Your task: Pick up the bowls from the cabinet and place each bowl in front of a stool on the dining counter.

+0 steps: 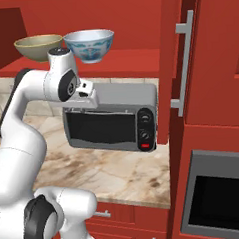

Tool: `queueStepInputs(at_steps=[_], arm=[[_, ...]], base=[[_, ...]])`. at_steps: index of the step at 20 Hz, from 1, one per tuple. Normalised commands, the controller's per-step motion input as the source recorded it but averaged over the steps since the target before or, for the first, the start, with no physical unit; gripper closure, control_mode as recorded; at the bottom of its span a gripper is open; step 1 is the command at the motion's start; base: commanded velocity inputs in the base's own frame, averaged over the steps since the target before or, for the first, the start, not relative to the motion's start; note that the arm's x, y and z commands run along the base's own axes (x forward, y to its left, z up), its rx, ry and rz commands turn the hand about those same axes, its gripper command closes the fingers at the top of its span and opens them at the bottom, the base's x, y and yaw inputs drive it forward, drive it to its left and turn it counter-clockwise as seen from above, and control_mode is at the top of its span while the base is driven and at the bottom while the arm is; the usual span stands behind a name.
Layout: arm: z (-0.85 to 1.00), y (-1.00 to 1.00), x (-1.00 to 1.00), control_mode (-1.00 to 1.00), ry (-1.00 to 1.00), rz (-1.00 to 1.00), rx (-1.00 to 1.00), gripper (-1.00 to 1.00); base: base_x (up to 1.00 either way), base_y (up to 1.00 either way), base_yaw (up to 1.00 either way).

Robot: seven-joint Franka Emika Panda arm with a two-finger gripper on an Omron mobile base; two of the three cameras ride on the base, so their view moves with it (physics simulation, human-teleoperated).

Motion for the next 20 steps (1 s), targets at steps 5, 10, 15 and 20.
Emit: queueStepInputs(at_steps=[5, 10, 15, 20], arm=[[0.13, 0.02, 0.00, -1.00, -0.02, 0.00, -0.01, -1.00], [0.43, 0.00, -0.17, -1.00, -0.17, -0.01, -0.06, -1.00], [0.47, 0.00, -0.11, -1.00, -0.18, -0.06, 0.00, -1.00], [0.56, 0.00, -0.08, -1.00, -0.27, -0.05, 0.07, -1.00]], base=[[0.00, 0.00, 0.00], [0.00, 0.00, 0.00], [0.00, 0.00, 0.00], [0.00, 0.00, 0.00]])
